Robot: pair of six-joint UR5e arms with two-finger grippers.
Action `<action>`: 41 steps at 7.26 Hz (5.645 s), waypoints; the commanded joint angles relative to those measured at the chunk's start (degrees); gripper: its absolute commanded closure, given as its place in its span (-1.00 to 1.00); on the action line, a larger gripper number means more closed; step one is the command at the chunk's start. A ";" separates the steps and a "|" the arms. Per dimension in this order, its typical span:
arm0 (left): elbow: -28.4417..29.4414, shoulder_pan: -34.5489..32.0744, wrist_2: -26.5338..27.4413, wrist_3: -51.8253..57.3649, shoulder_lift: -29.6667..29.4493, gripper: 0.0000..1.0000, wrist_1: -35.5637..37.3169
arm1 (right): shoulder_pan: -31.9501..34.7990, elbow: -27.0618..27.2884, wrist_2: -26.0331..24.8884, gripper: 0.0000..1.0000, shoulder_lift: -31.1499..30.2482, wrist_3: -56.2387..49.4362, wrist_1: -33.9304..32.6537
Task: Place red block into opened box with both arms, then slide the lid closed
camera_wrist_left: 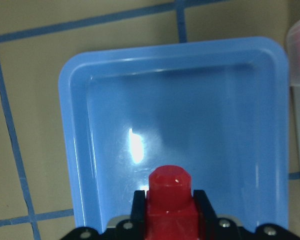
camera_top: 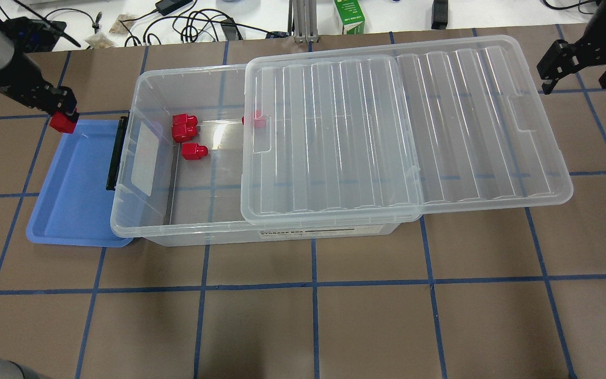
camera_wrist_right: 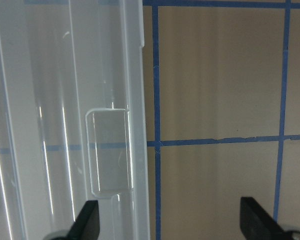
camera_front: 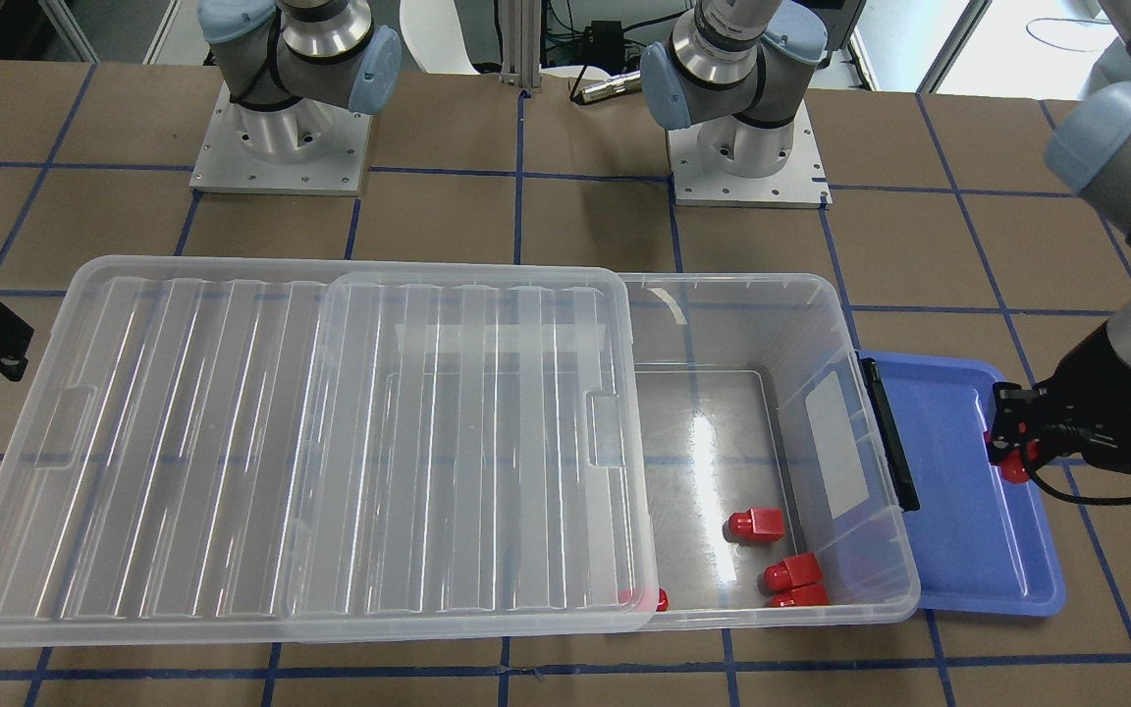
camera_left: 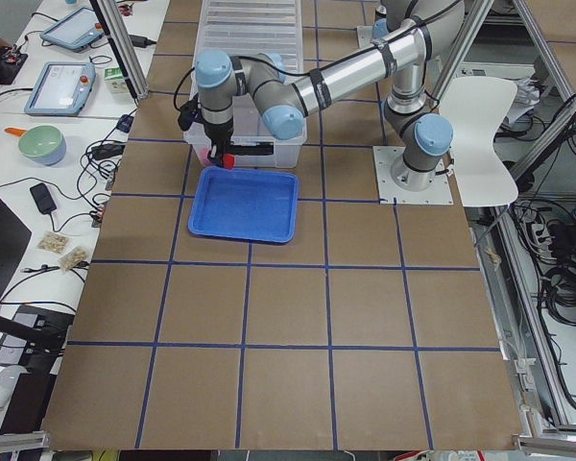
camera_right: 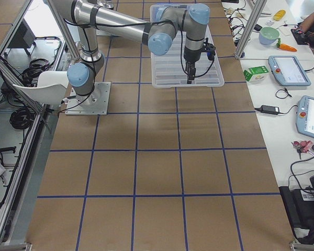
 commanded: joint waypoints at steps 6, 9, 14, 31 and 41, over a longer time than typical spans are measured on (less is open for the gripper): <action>-19.92 -17.93 -0.12 -25.05 1.89 1.00 14.13 | 0.13 0.03 -0.02 -1.00 0.51 0.75 -0.22; -25.59 -17.66 -0.03 -29.00 -0.22 1.00 21.99 | 0.05 -0.05 -0.11 -1.00 0.51 0.75 -0.13; -24.99 -17.40 0.14 -29.98 -3.74 -0.63 22.16 | 0.13 -0.23 -0.02 -1.00 0.50 1.10 -0.30; -2.40 -18.19 3.31 -29.89 15.68 -1.00 -13.04 | -5.40 1.09 -0.81 -1.00 6.92 -1.89 -3.21; -1.78 -17.75 3.39 -29.71 17.08 -1.00 -19.14 | -0.76 1.88 -0.02 -1.00 6.22 -1.27 -1.09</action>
